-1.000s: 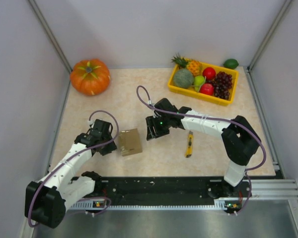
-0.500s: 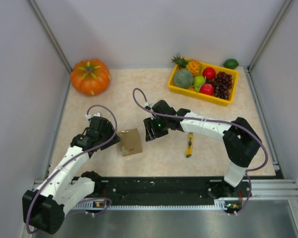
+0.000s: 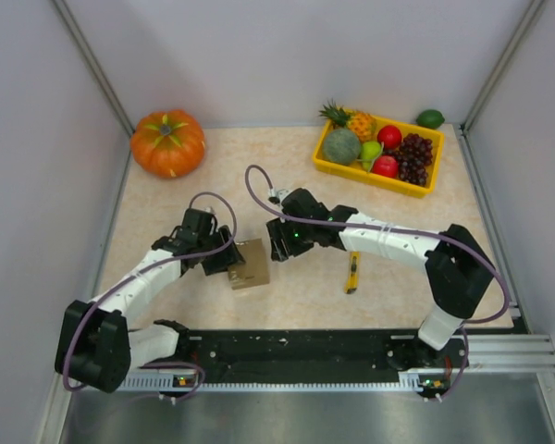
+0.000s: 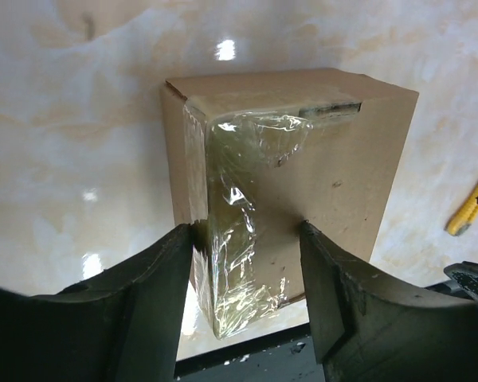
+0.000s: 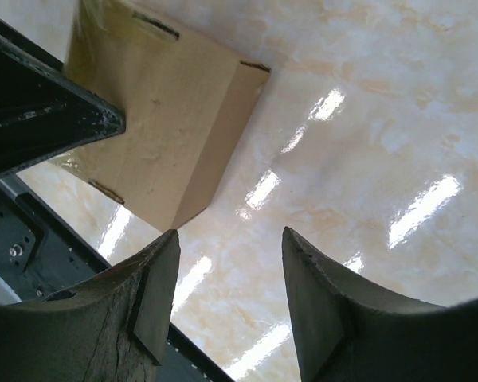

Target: Unpack the express box

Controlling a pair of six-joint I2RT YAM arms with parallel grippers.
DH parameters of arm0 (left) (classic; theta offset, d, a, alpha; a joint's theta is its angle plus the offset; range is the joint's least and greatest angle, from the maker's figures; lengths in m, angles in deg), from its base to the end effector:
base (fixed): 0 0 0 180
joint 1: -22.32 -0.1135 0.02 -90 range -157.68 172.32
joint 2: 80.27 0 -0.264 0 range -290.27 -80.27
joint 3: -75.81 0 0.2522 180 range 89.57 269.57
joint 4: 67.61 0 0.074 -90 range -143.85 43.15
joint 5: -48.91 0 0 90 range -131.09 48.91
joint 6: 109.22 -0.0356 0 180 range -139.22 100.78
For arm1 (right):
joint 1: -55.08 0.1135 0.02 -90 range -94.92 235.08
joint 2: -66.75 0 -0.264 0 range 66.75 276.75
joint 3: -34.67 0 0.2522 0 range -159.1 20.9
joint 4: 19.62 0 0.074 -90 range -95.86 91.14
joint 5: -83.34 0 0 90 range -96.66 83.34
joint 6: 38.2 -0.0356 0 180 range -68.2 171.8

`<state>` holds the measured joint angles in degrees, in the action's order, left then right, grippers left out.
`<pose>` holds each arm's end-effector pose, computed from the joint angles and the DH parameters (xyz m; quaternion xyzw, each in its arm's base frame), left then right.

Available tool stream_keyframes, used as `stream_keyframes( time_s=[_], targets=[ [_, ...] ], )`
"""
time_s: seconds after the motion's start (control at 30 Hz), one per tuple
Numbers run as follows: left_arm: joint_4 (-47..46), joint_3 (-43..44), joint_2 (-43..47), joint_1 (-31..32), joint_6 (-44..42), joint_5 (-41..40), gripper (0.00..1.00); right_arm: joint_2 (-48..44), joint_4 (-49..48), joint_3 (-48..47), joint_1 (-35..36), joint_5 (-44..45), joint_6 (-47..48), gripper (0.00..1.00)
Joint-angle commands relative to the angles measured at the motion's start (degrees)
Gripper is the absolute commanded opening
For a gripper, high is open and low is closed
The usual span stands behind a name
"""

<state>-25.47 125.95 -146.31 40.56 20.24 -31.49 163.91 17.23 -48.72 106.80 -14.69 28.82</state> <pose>0.2005 -0.0723 0.1931 -0.1537 0.9458 -0.2028 0.2015 0.2236 0.2913 0.2310 -0.2560 0.9040 0.2563 0.2272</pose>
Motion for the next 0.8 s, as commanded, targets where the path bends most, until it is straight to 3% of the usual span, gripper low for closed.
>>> stream_keyframes(
  time_s=[0.0,0.13,0.37,0.67,0.77],
  targets=[
    [-8.32,0.18,-2.33,0.04,-4.65,8.13,0.58,-3.82,-1.73,0.54,-0.57,3.63,0.31,0.54],
    [-11.85,1.23,-6.63,0.48,-4.22,14.12,0.53,-4.88,-1.56,1.68,-3.11,5.83,-2.32,0.54],
    [-10.2,6.5,-9.9,1.53,-4.48,11.58,0.56,-6.11,-1.56,2.57,-8.92,5.75,-5.5,0.54],
    [1.05,11.17,-0.07,2.67,-0.72,-0.53,0.65,0.12,-1.56,-6.48,-11.11,3.47,-1.45,0.56],
    [4.57,8.28,6.43,4.34,2.01,-2.83,0.54,2.85,-1.47,-9.82,-11.21,1.1,0.91,0.56]
  ],
)
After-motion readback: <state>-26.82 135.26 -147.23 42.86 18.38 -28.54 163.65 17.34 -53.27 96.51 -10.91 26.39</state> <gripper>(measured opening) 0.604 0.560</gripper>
